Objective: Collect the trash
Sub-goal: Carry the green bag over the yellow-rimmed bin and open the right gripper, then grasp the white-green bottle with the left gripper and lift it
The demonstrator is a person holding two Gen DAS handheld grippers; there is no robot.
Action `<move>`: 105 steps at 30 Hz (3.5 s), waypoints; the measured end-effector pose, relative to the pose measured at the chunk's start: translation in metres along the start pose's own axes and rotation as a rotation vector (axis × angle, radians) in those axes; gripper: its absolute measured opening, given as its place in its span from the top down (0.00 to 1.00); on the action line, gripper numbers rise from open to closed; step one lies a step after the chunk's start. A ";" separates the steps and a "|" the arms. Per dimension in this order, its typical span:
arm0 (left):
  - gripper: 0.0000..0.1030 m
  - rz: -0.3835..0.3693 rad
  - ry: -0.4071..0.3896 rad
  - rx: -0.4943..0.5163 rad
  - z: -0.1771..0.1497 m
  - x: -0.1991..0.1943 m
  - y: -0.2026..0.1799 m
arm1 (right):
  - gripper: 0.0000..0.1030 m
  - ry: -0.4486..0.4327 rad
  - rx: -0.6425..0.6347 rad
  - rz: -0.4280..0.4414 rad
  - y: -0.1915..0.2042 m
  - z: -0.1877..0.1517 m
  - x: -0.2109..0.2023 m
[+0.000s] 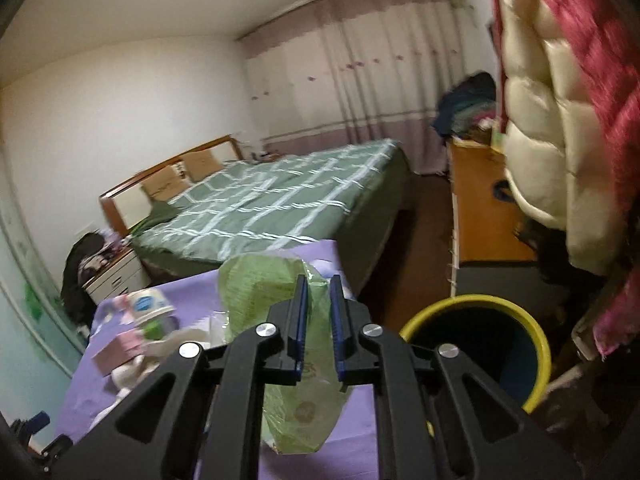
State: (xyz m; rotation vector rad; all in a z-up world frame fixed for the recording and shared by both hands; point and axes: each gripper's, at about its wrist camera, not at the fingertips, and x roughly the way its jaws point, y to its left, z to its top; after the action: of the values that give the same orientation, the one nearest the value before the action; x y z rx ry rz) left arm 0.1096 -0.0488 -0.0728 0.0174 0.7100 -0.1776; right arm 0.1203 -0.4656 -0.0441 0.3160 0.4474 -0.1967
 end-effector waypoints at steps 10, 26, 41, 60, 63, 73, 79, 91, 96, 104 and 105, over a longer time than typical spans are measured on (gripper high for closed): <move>0.04 -0.024 0.016 0.032 0.006 0.012 -0.022 | 0.90 -0.054 -0.003 -0.034 -0.012 0.010 0.001; 0.04 -0.047 0.046 0.074 0.012 0.025 -0.044 | 0.90 -0.113 -0.093 -0.194 -0.026 -0.007 0.004; 0.04 -0.075 0.053 0.113 0.021 0.037 -0.078 | 0.84 -0.090 -0.182 -0.470 -0.085 -0.041 0.050; 0.04 -0.036 0.068 0.123 0.010 0.037 -0.092 | 0.33 -0.118 -0.249 -0.279 -0.025 -0.047 0.009; 0.04 -0.017 0.078 0.087 0.007 0.032 -0.073 | 0.33 -0.133 -0.268 -0.239 -0.009 -0.047 0.002; 0.15 0.053 0.149 0.002 0.010 0.044 0.003 | 0.33 -0.093 -0.287 -0.197 0.017 -0.055 0.009; 0.20 0.010 0.193 -0.012 -0.009 0.052 0.014 | 0.33 -0.090 -0.301 -0.195 0.027 -0.056 0.009; 0.34 -0.033 0.201 -0.017 -0.031 0.073 0.017 | 0.33 -0.058 -0.324 -0.156 0.047 -0.065 0.016; 0.46 -0.040 0.175 0.007 -0.033 0.069 0.016 | 0.33 -0.054 -0.323 -0.154 0.048 -0.067 0.016; 0.49 0.026 0.044 0.110 -0.003 0.030 0.004 | 0.33 -0.055 -0.325 -0.145 0.050 -0.068 0.015; 0.49 0.031 0.033 0.117 0.002 0.026 0.003 | 0.33 -0.055 -0.325 -0.145 0.050 -0.068 0.015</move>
State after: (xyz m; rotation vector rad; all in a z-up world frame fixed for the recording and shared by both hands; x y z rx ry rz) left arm 0.1306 -0.0501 -0.0877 0.1434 0.7310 -0.1889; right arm 0.1193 -0.3976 -0.0960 -0.0408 0.4407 -0.2692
